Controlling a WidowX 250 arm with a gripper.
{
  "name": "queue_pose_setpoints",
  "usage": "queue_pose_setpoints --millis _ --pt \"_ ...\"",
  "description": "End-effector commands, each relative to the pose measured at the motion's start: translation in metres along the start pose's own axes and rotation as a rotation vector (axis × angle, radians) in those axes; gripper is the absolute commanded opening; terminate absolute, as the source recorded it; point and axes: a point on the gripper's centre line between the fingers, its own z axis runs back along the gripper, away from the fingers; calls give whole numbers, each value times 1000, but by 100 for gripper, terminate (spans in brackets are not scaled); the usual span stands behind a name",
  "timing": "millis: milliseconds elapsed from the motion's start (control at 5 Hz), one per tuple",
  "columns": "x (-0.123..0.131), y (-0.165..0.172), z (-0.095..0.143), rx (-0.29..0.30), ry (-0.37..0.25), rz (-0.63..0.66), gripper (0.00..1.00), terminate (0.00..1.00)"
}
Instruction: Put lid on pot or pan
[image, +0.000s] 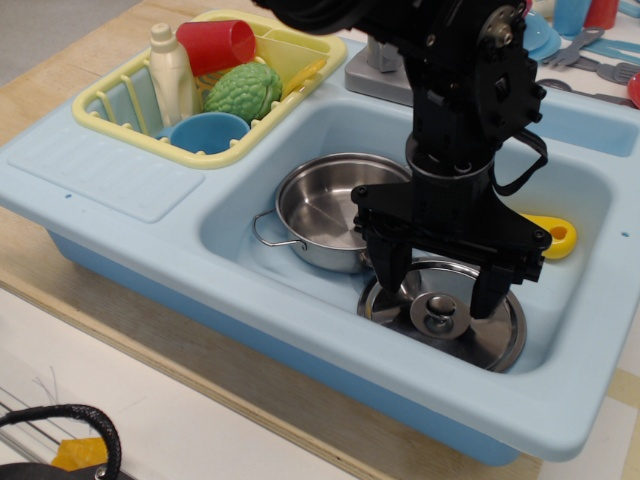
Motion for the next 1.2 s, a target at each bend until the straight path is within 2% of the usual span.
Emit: queue_pose_setpoints --millis 0,200,400,800,1000 --pt "4 3 -5 -37 -3 -20 100 0" --pt "2 3 -10 -48 7 -20 100 0" --pt "-5 4 -13 -62 55 -12 0 0" --pt "-11 3 -11 -76 44 -22 0 0" --pt "-12 -3 6 -50 52 -29 0 0"
